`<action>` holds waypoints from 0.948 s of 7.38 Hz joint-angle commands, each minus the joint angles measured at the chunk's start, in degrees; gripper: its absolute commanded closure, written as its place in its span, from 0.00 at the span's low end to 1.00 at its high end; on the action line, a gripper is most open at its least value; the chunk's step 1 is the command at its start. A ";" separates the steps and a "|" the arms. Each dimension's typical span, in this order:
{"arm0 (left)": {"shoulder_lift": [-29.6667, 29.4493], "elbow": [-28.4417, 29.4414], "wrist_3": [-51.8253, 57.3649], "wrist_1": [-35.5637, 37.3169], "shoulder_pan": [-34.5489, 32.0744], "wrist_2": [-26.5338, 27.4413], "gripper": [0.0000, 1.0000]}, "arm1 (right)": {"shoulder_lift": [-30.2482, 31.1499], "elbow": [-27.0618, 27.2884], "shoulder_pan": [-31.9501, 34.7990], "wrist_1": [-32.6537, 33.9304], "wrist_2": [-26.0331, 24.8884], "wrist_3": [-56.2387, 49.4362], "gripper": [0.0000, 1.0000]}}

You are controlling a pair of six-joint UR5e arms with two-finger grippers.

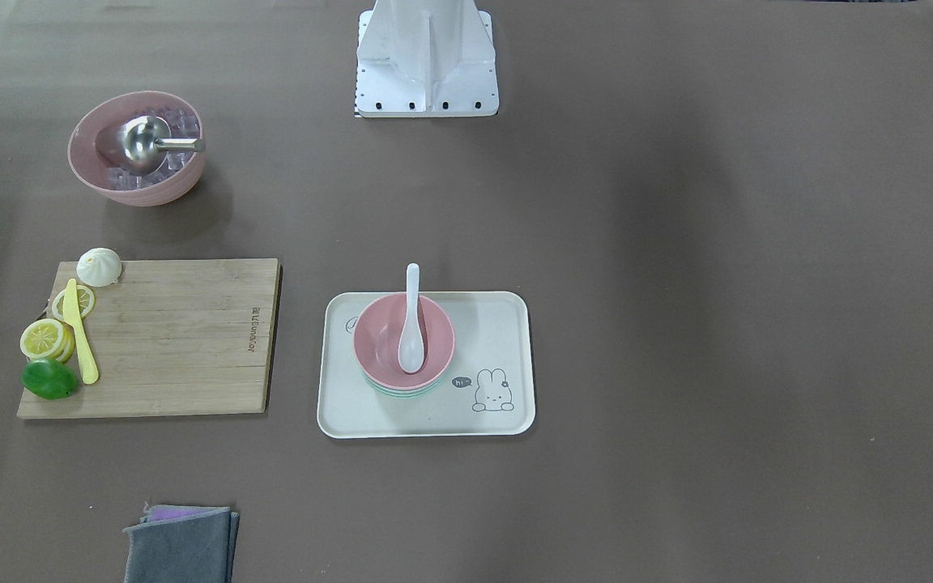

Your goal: Stack pink bowl on green and place spoon

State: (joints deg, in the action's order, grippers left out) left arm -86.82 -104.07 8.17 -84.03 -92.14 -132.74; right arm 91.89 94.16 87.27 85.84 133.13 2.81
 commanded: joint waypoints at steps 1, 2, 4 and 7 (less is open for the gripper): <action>0.60 0.80 0.00 0.10 0.03 0.11 0.01 | 0.39 -0.20 -0.09 -0.58 -0.07 0.18 0.00; 0.69 1.32 0.00 0.01 0.03 0.46 0.01 | 0.39 -0.38 -0.09 -0.58 -0.07 0.09 0.00; 0.69 1.94 0.00 0.01 0.03 0.20 0.01 | 0.57 -0.47 -0.09 -0.58 0.02 0.18 0.00; 0.69 2.03 0.00 0.01 0.03 0.20 0.01 | 0.66 -0.55 -0.09 -0.50 0.11 0.18 0.00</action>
State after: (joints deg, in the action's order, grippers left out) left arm -86.13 -102.07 8.17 -84.02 -92.11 -132.54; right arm 92.48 93.64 87.19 85.27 133.21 2.99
